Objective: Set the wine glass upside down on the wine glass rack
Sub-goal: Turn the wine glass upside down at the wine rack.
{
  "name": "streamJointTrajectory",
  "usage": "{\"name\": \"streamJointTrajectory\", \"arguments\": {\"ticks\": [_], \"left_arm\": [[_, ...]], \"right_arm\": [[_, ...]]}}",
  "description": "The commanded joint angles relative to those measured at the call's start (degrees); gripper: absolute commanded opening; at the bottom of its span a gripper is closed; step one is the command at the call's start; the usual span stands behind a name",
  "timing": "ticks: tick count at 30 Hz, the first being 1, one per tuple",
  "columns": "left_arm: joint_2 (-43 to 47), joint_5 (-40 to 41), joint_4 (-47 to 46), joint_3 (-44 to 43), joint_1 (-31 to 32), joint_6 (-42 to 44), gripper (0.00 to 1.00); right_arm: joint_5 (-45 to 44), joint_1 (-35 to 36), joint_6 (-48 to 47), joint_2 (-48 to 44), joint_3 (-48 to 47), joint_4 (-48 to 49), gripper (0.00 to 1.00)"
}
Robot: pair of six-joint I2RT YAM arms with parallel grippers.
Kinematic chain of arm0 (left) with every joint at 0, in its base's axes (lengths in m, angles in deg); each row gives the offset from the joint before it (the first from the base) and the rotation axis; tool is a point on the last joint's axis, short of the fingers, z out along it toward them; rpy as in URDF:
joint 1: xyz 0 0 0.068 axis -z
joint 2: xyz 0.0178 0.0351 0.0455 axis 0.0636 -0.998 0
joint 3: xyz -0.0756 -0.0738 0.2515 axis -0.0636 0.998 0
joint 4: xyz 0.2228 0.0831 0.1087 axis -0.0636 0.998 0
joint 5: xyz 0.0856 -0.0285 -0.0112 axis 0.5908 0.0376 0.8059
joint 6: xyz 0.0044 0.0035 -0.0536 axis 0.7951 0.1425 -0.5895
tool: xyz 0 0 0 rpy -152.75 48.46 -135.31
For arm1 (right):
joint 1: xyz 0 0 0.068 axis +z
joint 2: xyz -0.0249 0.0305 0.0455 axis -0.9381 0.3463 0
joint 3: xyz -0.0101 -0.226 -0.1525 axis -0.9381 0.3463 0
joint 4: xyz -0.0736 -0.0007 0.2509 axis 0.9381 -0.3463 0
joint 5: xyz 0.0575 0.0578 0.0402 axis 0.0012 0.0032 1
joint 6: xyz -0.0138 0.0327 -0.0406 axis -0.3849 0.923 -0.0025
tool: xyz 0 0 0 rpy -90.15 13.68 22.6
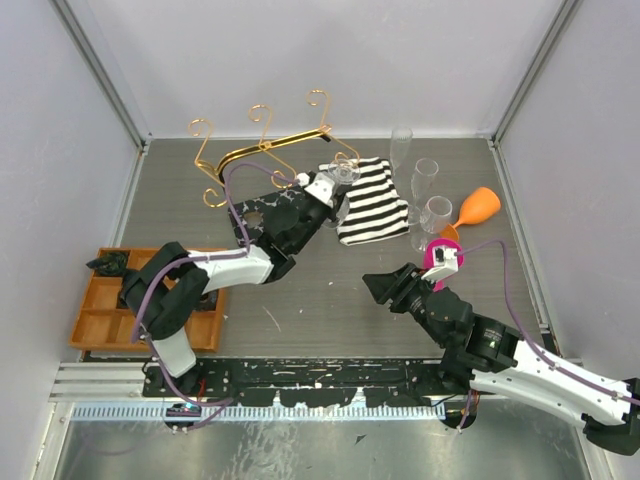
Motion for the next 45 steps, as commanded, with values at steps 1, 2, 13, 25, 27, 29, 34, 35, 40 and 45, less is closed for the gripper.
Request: {"name": "streamJointTrajectory", "arguments": {"ticks": [1,2,13,25,27,29,34,35,40,45], "left_arm": [[-1.0,3.5,-8.1,-4.1,-0.7,0.0,0.0],[-1.4,4.1,-8.0,-4.6,-0.9,0.2,0.0],[-5.6,10.3,-7.2,-9.0,-1.2,1.8,0.0],[-8.8,13.9,-6.9,-12.2,-1.7,2.9,0.0],[-9.2,14.4,-6.9,-12.8,-1.8,3.0,0.0],[-9.7,15.0,-6.8,-13.4,-1.8,3.1,0.0],[-11.7,17.6,-6.8,-15.2,-1.9,3.3,0.0],[-12.2,17.9,-6.9,-15.5,-2.0,3.3,0.0],[-14.6,18.7,-6.8,-18.1,-1.9,3.7,0.0],[-16.3,18.4,-6.7,-20.2,-2.0,4.9,0.0]], "right_arm": [[-1.3,0.0,-1.0,0.0,-0.9,1.3,0.56],[-1.3,-0.1,-0.9,0.0,-0.9,1.2,0.56],[-0.9,-0.1,-0.5,-0.8,-1.0,-0.2,0.56],[-1.6,0.0,-0.3,-2.6,-1.5,-2.2,0.56],[-1.6,0.0,-0.3,-2.6,-1.6,-2.4,0.56],[-1.7,0.0,-0.3,-2.7,-1.7,-2.6,0.56],[-2.0,0.0,-0.2,-3.3,-1.8,-3.2,0.56],[-2.1,0.0,-0.2,-3.5,-1.9,-3.5,0.56],[-2.8,0.0,-0.4,-4.1,-2.6,-4.9,0.56],[-3.8,0.0,-0.3,-5.3,-2.8,-6.5,0.56]]}}
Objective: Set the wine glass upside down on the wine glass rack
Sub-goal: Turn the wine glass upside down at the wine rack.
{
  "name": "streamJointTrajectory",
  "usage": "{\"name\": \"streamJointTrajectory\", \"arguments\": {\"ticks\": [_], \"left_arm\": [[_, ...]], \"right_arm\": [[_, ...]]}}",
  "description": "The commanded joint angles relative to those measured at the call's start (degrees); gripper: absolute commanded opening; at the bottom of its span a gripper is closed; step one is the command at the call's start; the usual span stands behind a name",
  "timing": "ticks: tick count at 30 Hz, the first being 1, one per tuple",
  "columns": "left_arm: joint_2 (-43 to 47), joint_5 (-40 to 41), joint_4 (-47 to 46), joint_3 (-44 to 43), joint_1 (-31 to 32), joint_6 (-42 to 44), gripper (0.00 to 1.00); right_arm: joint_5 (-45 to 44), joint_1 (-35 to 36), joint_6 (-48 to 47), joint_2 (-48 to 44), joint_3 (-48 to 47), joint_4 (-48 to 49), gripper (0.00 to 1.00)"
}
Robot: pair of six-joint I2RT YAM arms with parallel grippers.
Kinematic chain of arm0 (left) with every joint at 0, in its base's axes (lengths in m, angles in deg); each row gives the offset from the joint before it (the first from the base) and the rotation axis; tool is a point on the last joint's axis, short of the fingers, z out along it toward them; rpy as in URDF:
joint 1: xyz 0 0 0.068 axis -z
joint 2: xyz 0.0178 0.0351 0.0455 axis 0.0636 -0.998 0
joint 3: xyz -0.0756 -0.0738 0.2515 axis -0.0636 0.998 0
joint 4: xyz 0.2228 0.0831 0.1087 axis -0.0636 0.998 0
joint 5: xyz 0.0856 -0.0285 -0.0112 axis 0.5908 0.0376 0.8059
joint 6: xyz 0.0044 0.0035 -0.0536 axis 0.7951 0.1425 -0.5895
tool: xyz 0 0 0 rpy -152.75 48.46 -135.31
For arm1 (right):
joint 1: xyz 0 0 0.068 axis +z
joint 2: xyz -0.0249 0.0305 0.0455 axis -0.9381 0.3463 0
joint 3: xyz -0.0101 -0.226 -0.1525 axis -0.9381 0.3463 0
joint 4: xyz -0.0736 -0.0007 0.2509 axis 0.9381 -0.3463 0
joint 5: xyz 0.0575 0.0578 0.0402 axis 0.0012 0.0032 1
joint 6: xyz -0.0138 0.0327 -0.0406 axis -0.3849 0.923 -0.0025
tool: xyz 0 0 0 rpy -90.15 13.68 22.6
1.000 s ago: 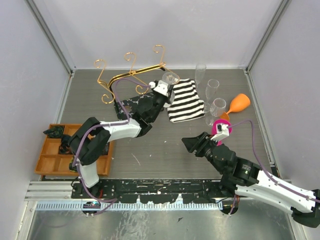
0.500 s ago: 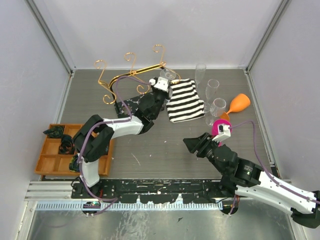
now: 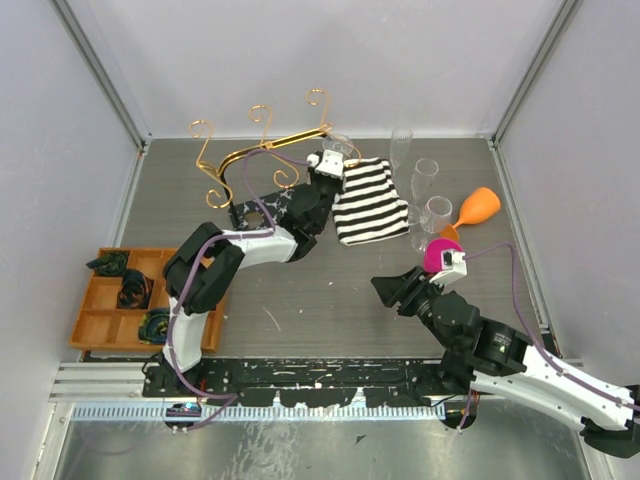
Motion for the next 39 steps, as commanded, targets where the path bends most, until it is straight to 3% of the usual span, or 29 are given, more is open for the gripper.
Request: {"name": "streamJointTrajectory", "arguments": {"ticks": [1,39], "left_arm": [[-1.0,0.4,-4.2,-3.5,0.1,1.5,0.0],[-3.2,-23.6,-1.4,-5.2,-1.6,0.0,0.02]], "right_arm": [[-2.7,0.0,-0.2,-1.6,-2.5,-0.6,0.56],[-4.0,0.0,1.5,-4.6,-1.7,-4.3,0.56]]}}
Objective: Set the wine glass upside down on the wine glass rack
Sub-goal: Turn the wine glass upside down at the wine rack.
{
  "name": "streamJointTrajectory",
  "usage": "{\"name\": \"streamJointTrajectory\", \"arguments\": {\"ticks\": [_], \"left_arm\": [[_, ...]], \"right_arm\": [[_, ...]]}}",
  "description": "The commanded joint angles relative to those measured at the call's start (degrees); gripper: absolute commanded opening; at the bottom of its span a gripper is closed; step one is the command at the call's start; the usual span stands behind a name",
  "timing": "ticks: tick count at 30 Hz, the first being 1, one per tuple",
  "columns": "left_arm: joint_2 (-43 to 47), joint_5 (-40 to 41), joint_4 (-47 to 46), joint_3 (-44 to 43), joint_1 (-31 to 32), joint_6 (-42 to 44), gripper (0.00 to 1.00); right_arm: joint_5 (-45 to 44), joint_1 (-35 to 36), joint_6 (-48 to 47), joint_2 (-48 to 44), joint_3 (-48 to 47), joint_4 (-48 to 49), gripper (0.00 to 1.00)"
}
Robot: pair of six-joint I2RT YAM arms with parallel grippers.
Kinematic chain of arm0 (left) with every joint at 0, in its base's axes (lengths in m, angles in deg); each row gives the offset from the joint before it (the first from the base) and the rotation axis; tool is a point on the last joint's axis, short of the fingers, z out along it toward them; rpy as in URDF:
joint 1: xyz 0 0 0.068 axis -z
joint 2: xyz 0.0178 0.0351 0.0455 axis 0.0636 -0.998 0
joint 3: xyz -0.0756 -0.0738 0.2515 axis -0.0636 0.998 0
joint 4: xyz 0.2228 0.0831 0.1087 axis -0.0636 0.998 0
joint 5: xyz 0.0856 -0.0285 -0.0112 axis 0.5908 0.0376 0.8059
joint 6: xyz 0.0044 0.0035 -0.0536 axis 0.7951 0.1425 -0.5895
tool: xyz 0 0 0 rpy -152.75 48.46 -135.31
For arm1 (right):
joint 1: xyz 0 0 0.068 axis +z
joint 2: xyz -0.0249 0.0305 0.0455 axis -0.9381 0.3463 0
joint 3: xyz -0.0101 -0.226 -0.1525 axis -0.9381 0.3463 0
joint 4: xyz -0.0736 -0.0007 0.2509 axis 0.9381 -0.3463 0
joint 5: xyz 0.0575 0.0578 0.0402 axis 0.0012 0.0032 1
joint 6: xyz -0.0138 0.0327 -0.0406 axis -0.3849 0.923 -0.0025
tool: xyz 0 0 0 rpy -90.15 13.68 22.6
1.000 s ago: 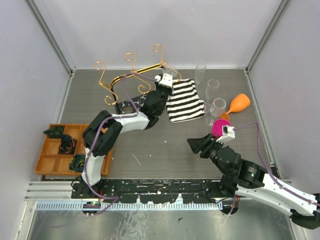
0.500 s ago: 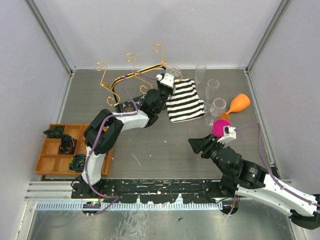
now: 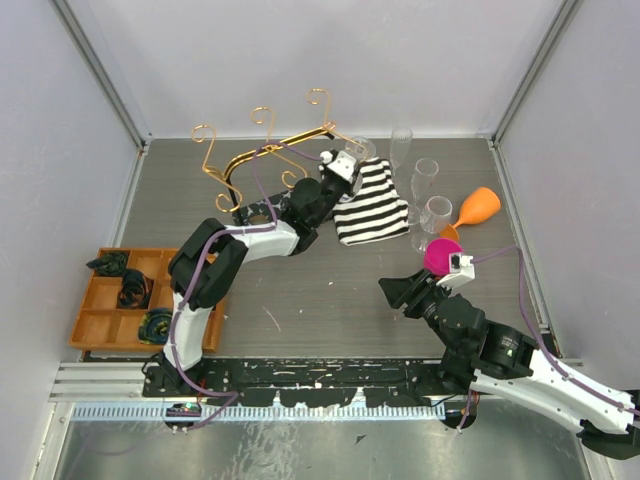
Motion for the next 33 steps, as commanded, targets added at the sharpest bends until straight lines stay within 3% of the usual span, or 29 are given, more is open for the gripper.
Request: {"name": "streamJointTrajectory", "arguments": {"ticks": [1,19,33], "left_arm": [[0.3,-4.3,-3.4,-0.6,0.2,-0.5,0.01],[4.8,-2.8,-9.3,7.4,0.3,-2.7,0.0],[6.3,6.2,-9.8,9.2,0.2,-0.6,0.01]], "right_arm": [[-1.6,0.0,0.7,-0.5,-1.6,1.0,0.56],[-1.9,0.1,1.1,-0.5,-0.9,0.9,0.56],[-1.7,0.0,1.5,-0.1,-0.7,1.1,0.56]]}}
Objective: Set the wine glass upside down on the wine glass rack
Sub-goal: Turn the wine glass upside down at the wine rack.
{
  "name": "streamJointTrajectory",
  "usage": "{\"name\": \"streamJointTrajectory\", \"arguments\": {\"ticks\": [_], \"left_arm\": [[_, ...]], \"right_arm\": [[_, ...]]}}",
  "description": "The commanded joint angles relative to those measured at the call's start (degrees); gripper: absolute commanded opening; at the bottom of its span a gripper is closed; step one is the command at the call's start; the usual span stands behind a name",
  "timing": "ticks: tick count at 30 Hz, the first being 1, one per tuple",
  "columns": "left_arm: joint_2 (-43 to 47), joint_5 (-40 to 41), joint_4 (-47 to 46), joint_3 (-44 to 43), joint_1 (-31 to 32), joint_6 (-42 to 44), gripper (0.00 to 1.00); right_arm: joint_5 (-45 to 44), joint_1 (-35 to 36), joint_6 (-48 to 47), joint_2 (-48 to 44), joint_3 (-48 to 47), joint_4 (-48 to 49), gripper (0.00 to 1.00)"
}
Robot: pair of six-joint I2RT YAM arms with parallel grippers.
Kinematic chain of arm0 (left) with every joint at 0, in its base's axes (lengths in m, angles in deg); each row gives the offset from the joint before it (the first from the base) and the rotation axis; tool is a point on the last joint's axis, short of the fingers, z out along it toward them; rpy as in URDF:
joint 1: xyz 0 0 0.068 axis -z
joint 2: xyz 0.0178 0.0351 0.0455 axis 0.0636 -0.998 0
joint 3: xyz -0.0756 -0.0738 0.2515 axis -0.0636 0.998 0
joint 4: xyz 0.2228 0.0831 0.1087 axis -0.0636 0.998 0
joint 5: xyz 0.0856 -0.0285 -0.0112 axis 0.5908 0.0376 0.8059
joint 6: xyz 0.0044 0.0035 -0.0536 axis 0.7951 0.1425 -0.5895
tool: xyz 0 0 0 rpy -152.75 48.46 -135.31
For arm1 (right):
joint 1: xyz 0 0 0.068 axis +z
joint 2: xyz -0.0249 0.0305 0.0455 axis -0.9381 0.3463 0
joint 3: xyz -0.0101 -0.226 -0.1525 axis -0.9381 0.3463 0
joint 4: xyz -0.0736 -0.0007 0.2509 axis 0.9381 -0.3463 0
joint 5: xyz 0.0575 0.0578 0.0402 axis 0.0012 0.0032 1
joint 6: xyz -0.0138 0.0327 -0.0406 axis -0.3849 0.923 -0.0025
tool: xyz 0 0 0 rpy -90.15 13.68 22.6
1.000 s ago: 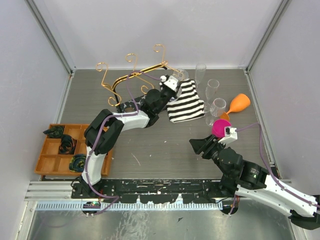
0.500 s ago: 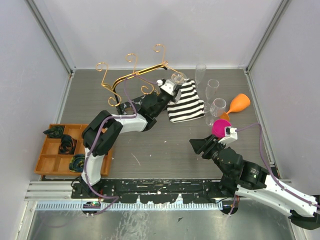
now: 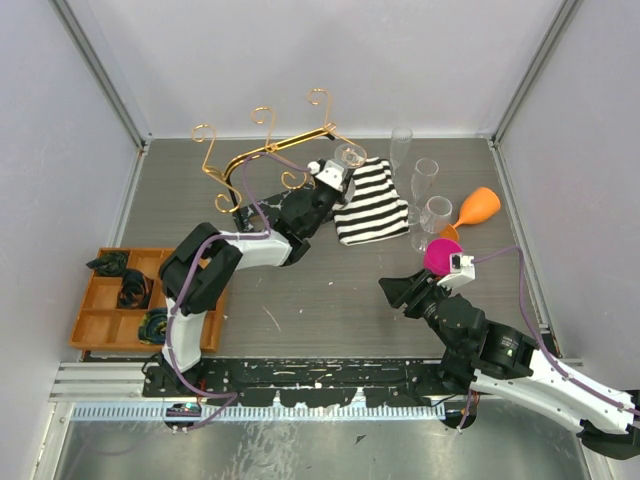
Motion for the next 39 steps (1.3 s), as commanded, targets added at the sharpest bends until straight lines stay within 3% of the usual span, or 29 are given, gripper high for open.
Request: {"name": "streamJointTrajectory", "arguments": {"ticks": [1,7,11,17,32,39], "left_arm": [[2.2,4.1,-3.2,0.2,-0.2,1.2,0.03],[1.1,7.1,-3.1,-0.5,-0.2,1.4,0.09],[0.9,8.1,-3.1,-0.5,-0.2,1.5,0.26],[0.9,8.1,-2.9,-0.4,-0.1,1.6,0.43],[4.9,1.6,-1.1,4.6,0.4,0.7,0.7],[7.7,1.6,1.1,7.8,2.6,2.8,0.78]], "right_arm": [[-1.4,0.0,0.3,-0.1,-0.8,1.3,0.56],[-1.7,0.0,0.5,-1.0,-0.7,0.5,0.56],[-1.9,0.0,0.4,-1.3,-0.6,0.3,0.56],[-1.8,0.1,0.7,-1.4,-0.4,0.2,0.56],[-2.5,0.0,0.6,-2.0,-0.3,-0.7,0.56],[-3.4,0.0,-0.7,-2.0,-0.9,-1.9,0.56]]}}
